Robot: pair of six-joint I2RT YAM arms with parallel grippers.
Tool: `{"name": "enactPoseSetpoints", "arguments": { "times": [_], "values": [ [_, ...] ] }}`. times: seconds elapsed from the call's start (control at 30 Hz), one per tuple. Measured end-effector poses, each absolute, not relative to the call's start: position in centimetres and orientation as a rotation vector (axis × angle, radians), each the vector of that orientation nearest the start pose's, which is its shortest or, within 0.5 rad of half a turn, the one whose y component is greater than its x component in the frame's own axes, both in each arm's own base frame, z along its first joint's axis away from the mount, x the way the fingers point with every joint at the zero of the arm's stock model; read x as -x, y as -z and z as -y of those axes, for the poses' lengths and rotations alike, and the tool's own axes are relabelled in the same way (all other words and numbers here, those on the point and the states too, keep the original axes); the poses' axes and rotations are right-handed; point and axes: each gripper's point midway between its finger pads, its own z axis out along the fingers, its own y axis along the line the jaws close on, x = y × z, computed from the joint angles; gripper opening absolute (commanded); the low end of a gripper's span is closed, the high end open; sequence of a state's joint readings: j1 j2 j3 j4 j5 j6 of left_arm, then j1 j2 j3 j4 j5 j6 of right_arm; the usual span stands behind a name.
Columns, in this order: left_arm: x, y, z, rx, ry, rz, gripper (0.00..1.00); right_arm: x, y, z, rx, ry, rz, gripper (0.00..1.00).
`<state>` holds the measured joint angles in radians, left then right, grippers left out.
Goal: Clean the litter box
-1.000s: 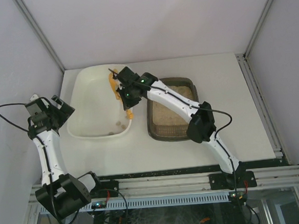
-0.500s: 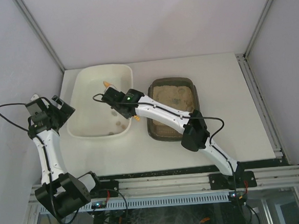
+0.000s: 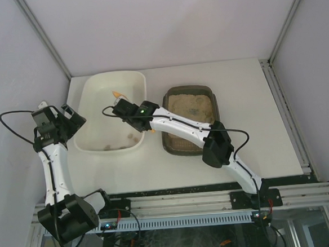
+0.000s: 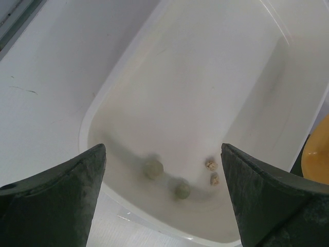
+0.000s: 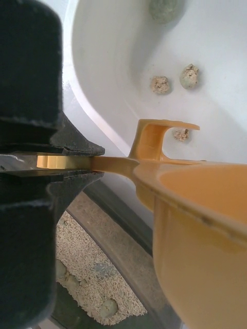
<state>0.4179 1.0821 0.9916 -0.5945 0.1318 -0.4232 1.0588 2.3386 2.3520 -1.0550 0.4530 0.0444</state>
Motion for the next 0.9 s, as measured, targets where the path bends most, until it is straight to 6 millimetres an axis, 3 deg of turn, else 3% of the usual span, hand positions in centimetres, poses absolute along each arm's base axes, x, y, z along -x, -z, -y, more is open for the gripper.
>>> {"name": "enactPoseSetpoints", "arguments": {
  "times": [0.2, 0.43, 0.67, 0.73, 0.9],
  "values": [
    [-30.3, -20.0, -8.3, 0.807, 0.135, -2.099, 1.00, -32.0, -14.6, -41.3, 1.028, 0.068, -2.255, 0.00],
    [-30.2, -20.9, -7.2, 0.740, 0.120, -2.088, 1.00, -31.4, -16.3, -41.9, 0.927, -0.232, -2.324, 0.00],
    [-30.7, -21.3, -4.2, 0.506, 0.221, -2.142, 1.00, -31.6, -16.0, -39.7, 0.721, -0.526, -2.450, 0.00],
    [-31.1, -21.6, -2.9, 0.405, 0.262, -2.167, 1.00, -31.2, -15.5, -39.1, 0.635, -0.654, -2.488, 0.00],
    [-33.2, -23.8, -0.7, 0.220, 0.305, -2.165, 1.00, -29.7, -14.5, -37.5, 0.260, -1.191, -2.523, 0.00]
  ]
}}
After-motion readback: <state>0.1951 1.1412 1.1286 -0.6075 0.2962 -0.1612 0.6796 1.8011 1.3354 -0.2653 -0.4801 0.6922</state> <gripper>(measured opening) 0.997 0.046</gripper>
